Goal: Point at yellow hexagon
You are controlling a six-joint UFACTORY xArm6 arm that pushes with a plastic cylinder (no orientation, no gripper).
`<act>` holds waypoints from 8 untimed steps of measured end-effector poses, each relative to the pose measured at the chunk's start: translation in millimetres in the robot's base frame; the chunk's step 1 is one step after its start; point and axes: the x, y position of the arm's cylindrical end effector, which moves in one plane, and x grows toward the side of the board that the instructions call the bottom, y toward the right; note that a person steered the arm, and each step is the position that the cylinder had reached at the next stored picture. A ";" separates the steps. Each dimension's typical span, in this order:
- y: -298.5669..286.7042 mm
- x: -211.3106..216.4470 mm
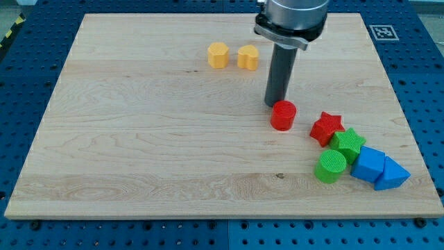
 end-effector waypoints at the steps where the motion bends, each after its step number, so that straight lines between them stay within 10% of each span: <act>1: -4.5 35.7; 5: -61.0 62.1; 8: -191.3 -114.9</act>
